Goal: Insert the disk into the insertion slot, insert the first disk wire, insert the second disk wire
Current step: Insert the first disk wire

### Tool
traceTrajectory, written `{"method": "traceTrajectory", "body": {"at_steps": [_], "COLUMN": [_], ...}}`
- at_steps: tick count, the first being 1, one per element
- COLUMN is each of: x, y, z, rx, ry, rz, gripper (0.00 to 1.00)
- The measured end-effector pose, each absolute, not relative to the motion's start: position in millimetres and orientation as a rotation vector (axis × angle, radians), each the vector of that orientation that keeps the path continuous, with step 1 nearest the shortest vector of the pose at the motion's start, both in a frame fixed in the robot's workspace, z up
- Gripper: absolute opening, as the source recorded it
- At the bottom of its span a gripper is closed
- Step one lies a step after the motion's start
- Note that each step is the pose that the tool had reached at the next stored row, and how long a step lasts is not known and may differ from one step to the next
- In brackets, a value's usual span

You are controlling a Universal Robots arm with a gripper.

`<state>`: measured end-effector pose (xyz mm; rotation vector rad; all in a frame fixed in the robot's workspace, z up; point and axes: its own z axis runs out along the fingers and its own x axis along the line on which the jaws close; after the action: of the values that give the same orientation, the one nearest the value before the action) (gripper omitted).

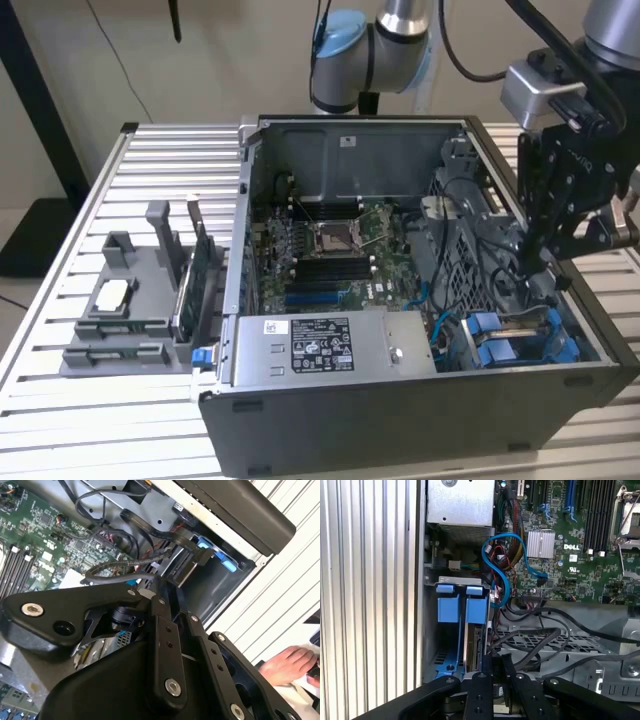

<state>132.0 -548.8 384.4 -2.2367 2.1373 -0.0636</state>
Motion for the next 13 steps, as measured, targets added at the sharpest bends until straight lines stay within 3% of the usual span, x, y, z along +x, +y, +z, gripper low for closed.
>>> {"method": "traceTrajectory", "body": {"at_steps": [13], "x": [134.3], "y": [-549.6], "z": [383.4], "rx": [-2.241], "ry": [2.141], "rz": [-0.057], "gripper": [0.19]}}
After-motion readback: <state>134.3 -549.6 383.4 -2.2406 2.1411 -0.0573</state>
